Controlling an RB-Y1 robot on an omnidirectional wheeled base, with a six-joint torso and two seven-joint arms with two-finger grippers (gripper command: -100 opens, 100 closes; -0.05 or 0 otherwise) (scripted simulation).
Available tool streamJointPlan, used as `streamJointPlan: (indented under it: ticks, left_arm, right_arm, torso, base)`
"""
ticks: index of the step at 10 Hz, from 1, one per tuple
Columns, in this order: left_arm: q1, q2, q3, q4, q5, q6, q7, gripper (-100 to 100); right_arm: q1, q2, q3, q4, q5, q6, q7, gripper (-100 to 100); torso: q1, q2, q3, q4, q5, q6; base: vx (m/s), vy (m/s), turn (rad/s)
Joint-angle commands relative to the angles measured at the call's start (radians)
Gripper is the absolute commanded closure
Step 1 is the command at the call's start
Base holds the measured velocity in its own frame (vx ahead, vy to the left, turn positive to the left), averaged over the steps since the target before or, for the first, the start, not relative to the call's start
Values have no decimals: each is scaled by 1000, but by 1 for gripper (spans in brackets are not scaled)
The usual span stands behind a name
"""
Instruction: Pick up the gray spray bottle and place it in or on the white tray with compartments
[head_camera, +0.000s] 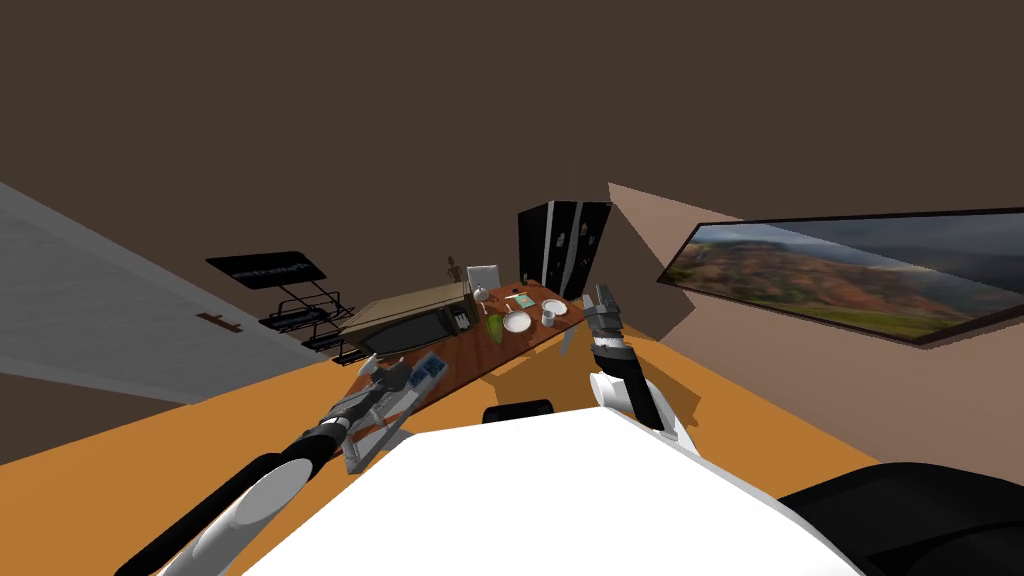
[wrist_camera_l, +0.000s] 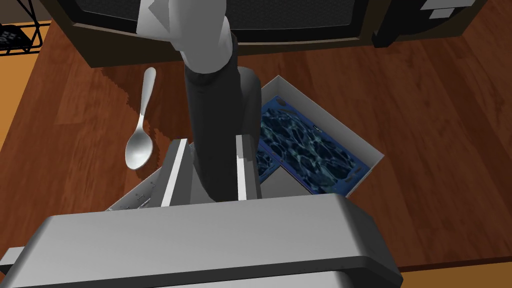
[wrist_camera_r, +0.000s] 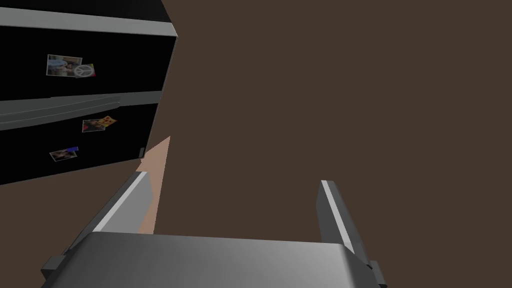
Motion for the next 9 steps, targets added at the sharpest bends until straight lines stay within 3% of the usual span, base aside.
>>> streamJointPlan:
  ticks: [1, 5, 6, 7, 9]
  left_arm:
    - [0, 0, 0, 0, 0, 0, 0, -100]
    - [0, 0, 0, 0, 0, 0, 0, -100]
    - [0, 0, 0, 0, 0, 0, 0, 0]
    - [25, 20, 21, -28, 15, 15, 18, -100]
    - [74, 59, 63, -83, 44, 44, 55, -100]
  right_arm:
    - [0, 0, 0, 0, 0, 0, 0, 0]
    - [0, 0, 0, 0, 0, 0, 0, 0]
    - [0, 0, 0, 0, 0, 0, 0, 0]
    - [0, 0, 0, 0, 0, 0, 0, 0]
    - [0, 0, 0, 0, 0, 0, 0, 0]
  torso:
    - [0, 0, 0, 0, 0, 0]
    - [-8, 2, 1, 0, -2, 0]
    - [-8, 2, 1, 0, -2, 0]
    - [-8, 2, 1, 0, -2, 0]
    - [-11, 0, 0, 0, -3, 0]
  base:
    - [4, 20, -4]
    - [0, 2, 0]
    - [0, 0, 0]
    - [25, -15, 32]
    - [54, -47, 63]
